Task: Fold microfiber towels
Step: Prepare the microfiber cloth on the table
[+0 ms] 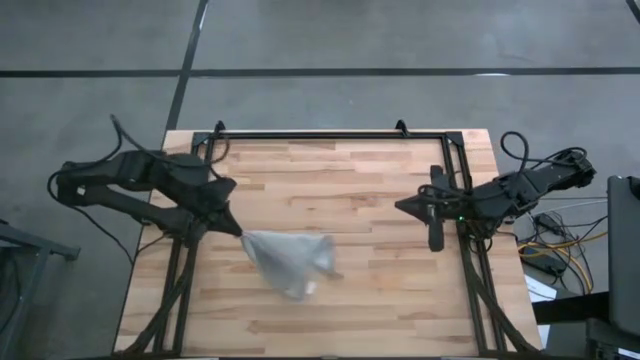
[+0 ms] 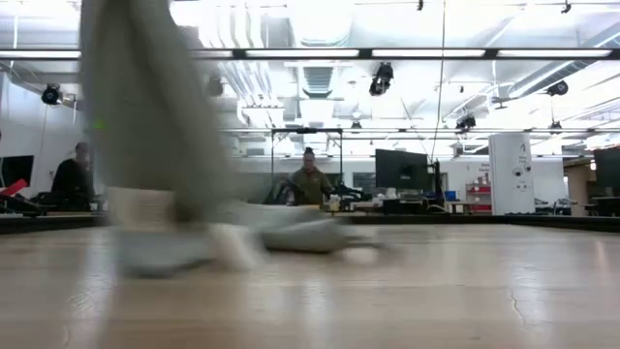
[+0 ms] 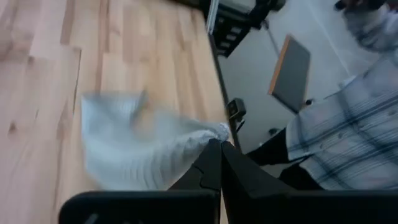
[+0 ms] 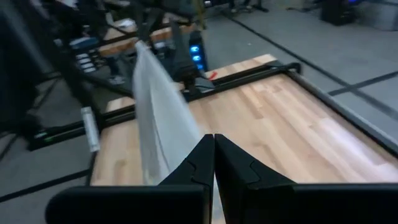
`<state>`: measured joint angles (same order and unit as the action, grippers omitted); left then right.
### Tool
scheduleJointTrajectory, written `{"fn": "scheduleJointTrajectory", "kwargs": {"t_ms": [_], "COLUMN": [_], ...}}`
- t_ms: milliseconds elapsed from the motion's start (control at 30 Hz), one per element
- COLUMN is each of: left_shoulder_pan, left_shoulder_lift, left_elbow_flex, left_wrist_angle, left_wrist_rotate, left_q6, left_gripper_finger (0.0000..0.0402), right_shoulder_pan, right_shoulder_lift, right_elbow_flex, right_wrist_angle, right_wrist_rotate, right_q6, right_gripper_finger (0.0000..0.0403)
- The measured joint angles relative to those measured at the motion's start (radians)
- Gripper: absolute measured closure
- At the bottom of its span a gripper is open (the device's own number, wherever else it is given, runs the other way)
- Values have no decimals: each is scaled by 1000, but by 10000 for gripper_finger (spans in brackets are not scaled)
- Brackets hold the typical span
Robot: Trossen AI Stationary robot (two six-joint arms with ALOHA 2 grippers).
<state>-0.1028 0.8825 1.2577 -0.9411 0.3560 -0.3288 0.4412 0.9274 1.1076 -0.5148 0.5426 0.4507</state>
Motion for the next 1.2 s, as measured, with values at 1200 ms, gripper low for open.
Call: {"fn": "scheduleJointTrajectory", "kwargs": {"t_ms": [1200], "left_shoulder_pan": [0], "left_shoulder_lift": [186], "left_elbow_flex": [31], "left_wrist_angle": [112], "left_wrist_rotate": [-12], "left_q6": [45], "left_gripper_finger": [401], "right_shoulder_pan": [-3], "right_shoulder_lift": [430], "right_elbow_flex": [-1], "right_wrist_angle": [177], "right_wrist_rotate": [-188], "right_q6": [249], "right_gripper_finger": [394]}}
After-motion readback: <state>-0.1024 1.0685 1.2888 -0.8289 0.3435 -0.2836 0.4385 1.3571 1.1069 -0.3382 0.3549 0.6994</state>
